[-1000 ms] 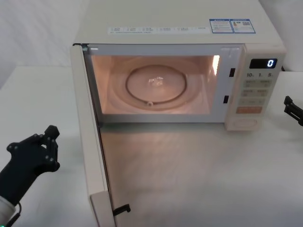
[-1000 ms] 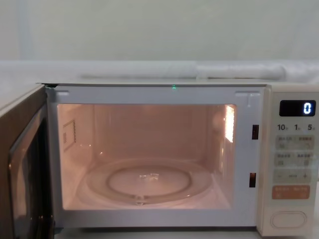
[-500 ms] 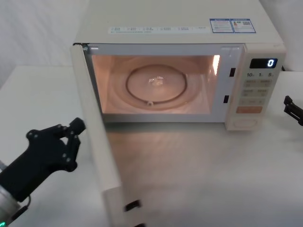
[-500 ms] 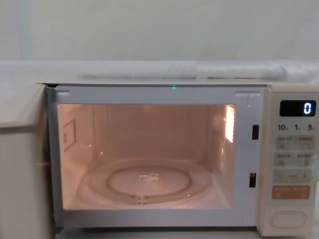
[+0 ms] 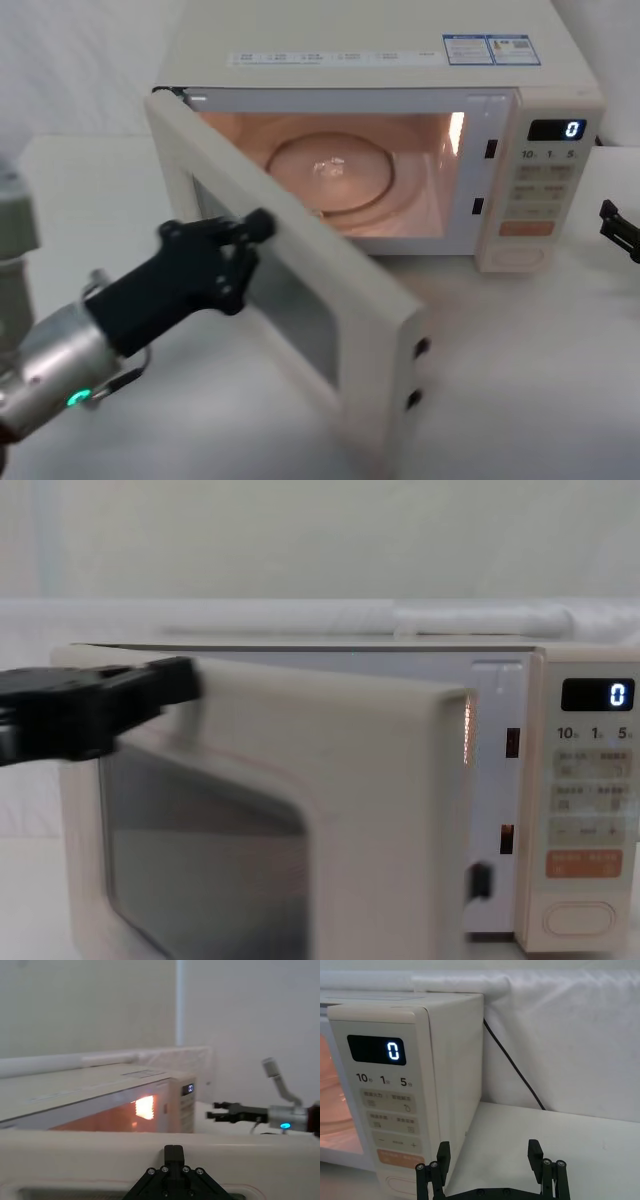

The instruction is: Press the button to open the microwave door with one hand; close the microwave door with the other hand.

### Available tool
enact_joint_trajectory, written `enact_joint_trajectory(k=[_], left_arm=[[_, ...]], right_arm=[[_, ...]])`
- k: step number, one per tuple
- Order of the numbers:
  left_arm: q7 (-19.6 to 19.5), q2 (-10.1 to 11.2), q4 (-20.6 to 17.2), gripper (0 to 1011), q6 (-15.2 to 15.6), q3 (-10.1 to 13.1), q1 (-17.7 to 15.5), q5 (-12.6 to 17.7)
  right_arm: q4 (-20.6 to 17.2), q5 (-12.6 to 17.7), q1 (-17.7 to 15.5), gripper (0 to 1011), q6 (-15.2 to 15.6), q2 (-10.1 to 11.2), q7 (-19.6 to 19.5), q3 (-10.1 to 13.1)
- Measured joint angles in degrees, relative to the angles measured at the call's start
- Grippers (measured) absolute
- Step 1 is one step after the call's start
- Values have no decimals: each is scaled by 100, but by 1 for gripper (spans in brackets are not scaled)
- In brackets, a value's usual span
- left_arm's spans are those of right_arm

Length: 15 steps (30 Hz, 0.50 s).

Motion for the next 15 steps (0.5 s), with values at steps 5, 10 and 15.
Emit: enact_joint_trajectory(k=[5,10,15], left_arm=[[-270,-38,398,0,179,471,-625,-125],[-532,-116,819,0,359,946,-1209,-204],[-707,-216,1167,0,485,1297,-1692,-257]], right_arm=[[0,0,0,1002,0,0,0,0],[0,0,0,1002,0,0,0,1],[0,0,0,1002,0,0,0,0]])
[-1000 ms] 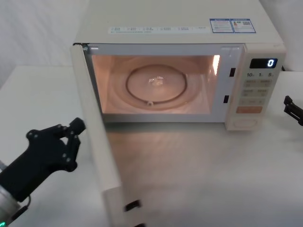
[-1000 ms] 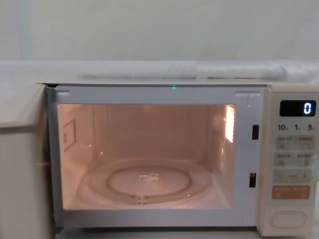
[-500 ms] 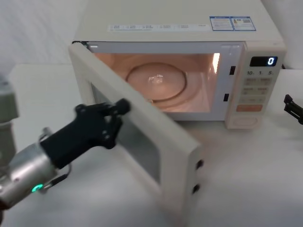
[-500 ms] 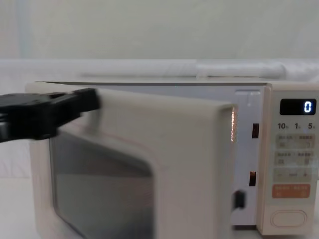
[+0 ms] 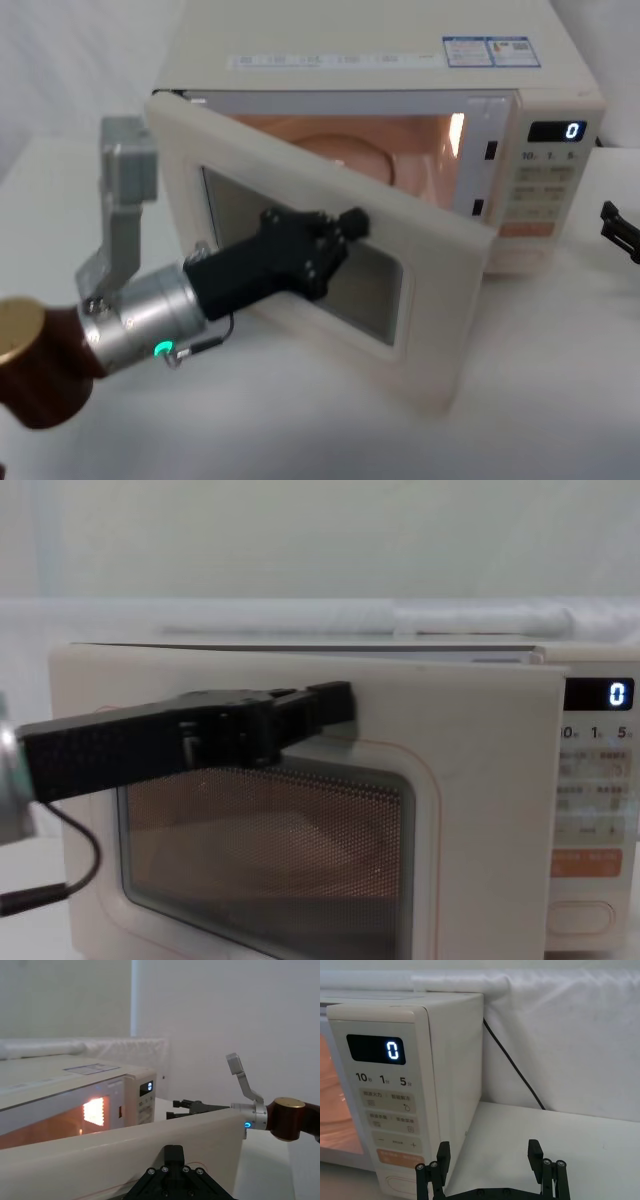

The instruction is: Press the button to open the microwave door with one hand; close the microwave door with the other hand.

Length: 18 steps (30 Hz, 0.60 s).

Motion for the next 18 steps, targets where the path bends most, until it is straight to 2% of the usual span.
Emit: enact_joint_trajectory(k=[8,18], left_arm=[[-1,-116,413,0,171,380,-537,-1],[438,-255,840,0,319,705,-1051,175]], right_arm=[[0,0,0,1002,0,0,0,1],[0,0,0,1002,0,0,0,0]])
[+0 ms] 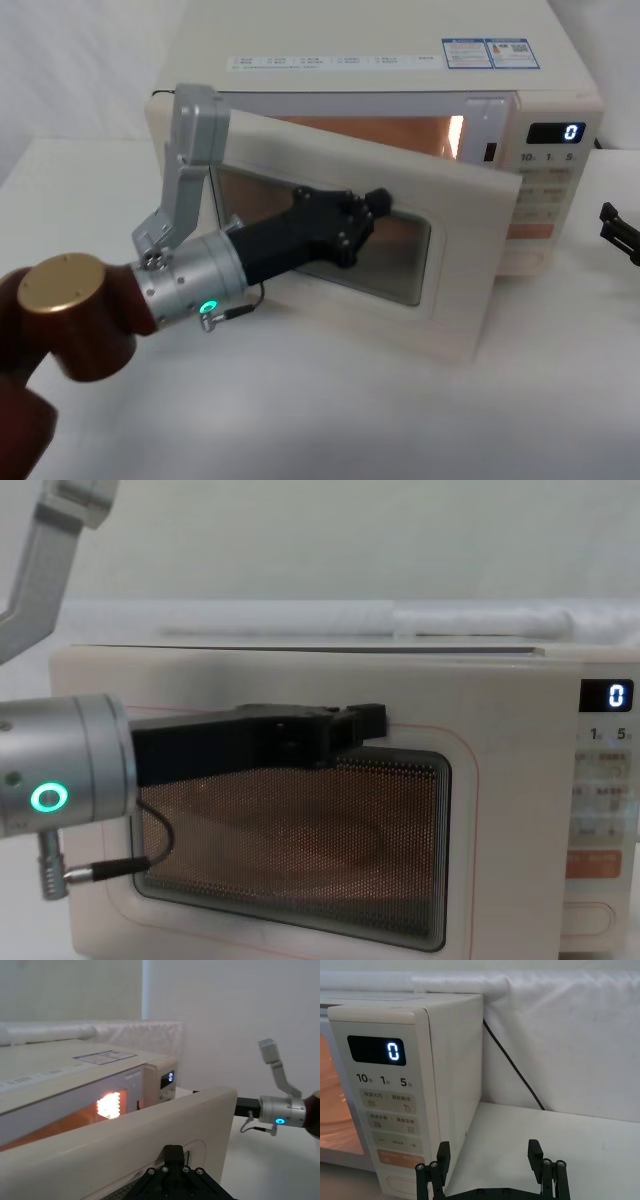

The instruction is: Press the button to open the microwave door with one hand; close the microwave door with the other hand.

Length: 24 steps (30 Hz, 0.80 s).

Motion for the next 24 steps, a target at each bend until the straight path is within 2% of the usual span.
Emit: enact_joint_trajectory(k=[14,24], left_arm=[[90,-196,516,0,-5,409,-628,17],[289,-368,802,0,-139,618,-925,20]], right_arm=[[0,0,0,1002,0,0,0,0],[0,0,0,1002,0,0,0,0]])
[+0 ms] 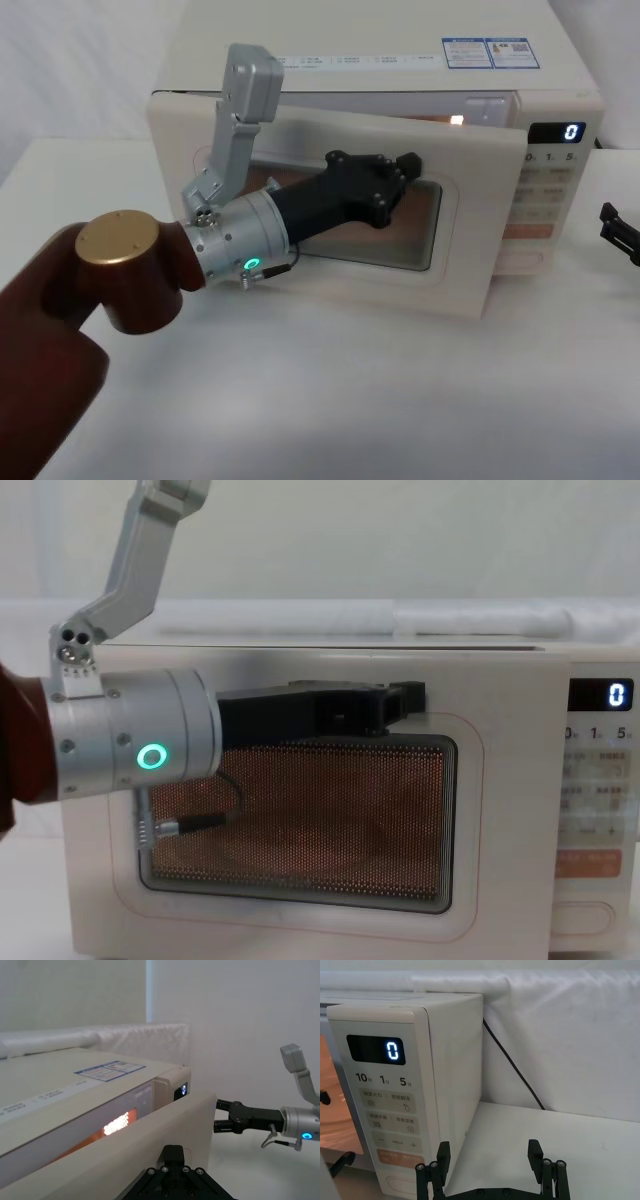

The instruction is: Press the button to open the microwave door with one hand; close the microwave door with the other hand.

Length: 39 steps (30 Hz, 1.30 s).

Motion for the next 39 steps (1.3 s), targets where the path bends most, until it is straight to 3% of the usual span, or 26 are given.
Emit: enact_joint_trajectory(k=[23,39], left_arm=[[483,-392,430,0,-203,62,-260,187],[594,-484,450,0,-149,-24,-255,265]], right_arm=[[0,0,0,1002,0,0,0,0],[0,0,0,1002,0,0,0,0]])
